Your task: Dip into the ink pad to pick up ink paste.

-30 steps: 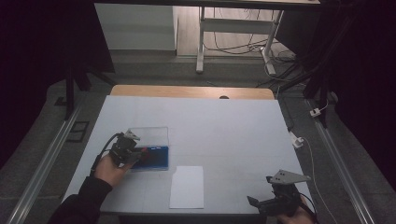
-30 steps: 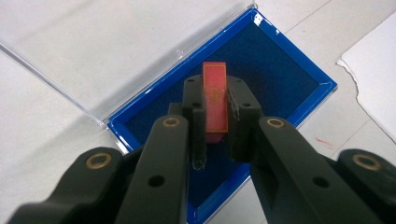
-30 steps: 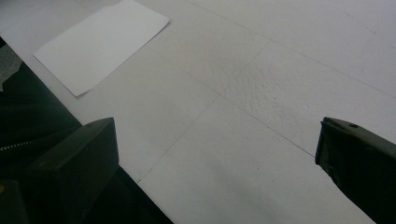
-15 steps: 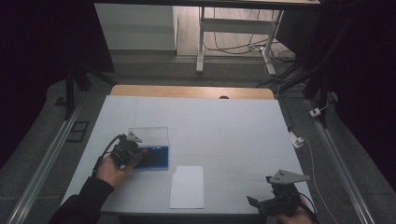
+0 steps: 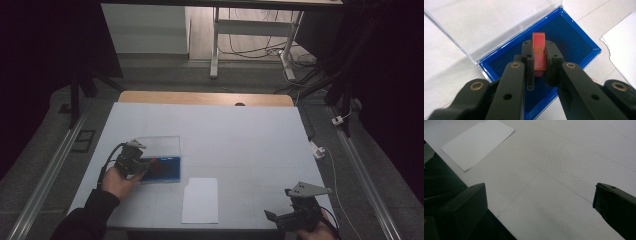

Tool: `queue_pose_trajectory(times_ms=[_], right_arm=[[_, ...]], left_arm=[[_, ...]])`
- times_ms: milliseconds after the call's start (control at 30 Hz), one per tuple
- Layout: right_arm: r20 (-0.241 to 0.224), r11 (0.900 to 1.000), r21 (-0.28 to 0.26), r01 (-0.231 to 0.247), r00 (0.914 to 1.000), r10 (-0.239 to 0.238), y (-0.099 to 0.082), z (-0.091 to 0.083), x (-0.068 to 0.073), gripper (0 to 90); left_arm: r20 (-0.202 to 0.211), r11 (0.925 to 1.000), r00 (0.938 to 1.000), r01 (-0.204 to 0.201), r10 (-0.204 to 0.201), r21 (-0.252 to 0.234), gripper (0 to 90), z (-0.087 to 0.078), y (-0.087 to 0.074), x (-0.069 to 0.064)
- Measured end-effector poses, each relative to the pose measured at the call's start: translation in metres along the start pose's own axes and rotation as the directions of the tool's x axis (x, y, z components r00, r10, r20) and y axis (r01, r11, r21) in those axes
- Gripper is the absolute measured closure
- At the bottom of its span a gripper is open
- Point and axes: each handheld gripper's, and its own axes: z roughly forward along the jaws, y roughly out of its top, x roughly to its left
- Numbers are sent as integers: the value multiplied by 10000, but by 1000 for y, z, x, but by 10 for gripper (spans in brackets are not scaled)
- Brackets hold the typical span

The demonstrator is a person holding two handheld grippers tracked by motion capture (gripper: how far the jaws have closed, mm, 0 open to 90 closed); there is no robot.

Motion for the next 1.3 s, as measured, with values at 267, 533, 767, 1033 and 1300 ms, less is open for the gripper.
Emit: queue_pose_trajectory(times_ms=[267, 533, 767, 1033, 1300], right_arm=[[4, 10000, 28, 12, 10000, -12, 0, 0, 0, 0], [7, 10000, 1, 5, 10000, -5, 0, 0, 0, 0], [14, 10000, -29, -17, 10000, 17, 0, -1, 0, 0], [3, 10000, -49, -43, 10000, 43, 0, -1, 0, 0], [2, 10000, -64, -19, 10000, 19, -1, -1, -1, 0]], left_arm=[[-1263, 9937, 9860, -1046, 1089, 400, 804, 2, 4, -22], [-664, 9982, 9964, -513, 532, 306, 802, 0, 4, -11], [-777, 9975, 9950, -599, 628, 386, 800, -1, 5, -13], [-542, 9984, 9969, -560, 564, 85, 798, -9, 6, -14], [-405, 9970, 9965, -736, 726, -240, 798, -17, 6, -17]])
